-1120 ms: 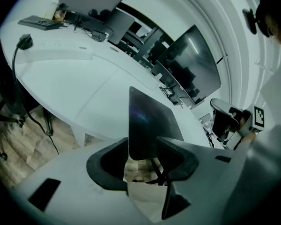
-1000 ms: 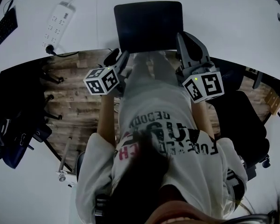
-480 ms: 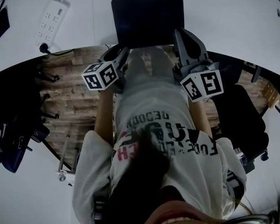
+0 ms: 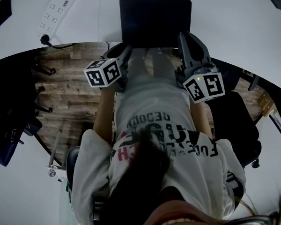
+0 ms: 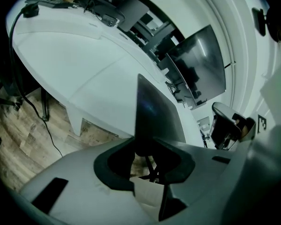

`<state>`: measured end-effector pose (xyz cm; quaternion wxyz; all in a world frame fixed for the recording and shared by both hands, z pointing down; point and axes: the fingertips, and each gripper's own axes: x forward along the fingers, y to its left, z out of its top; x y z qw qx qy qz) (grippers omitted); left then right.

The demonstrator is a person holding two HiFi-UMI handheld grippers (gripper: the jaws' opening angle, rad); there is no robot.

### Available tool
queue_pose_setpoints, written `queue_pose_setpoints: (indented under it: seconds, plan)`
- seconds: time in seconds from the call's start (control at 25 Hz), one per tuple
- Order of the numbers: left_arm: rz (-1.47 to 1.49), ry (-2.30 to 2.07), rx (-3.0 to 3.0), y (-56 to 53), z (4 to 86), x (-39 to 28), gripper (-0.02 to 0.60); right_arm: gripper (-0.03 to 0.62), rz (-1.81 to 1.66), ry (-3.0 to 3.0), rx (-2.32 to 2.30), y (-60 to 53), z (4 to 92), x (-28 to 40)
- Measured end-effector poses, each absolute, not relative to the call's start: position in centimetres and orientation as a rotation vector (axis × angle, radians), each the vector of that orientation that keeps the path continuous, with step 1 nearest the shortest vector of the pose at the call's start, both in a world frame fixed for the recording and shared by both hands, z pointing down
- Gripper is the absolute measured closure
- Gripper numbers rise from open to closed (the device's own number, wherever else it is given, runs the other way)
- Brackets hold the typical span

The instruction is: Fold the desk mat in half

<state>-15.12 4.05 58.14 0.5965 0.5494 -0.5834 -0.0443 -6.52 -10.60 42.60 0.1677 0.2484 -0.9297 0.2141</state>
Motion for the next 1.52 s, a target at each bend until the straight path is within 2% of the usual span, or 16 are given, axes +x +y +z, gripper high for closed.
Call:
queue_pose_setpoints:
  seconds: [0.24,0.32,0.44,1.0,1.52]
  plan:
    - [-0.089,-1.403,1.225,4.4,58.2,-15.6,0.514,0.594,0.625,-2.659,0.702,-11.1,42.3,-6.6]
    - [-0.068,-1.429,1.242,4.2,57.6,-15.9,0.552,0.594,0.625,-2.665,0.707,-11.4,42.2,-6.3]
    - [-0.029,-1.470,1.264,4.0,56.9,-16.1,0.566,0.594,0.639,-2.656,0.729,-11.5,42.6,-5.4]
    - [0.010,-1.596,1.439,1.2,52.2,-13.6,0.569,0.594,0.678,-2.659,0.814,-11.5,42.5,-0.5]
    - [0.022,-1.594,1.551,-1.0,51.0,-10.7,0.569,0.594,0.664,-2.690,0.821,-11.3,41.9,1.9]
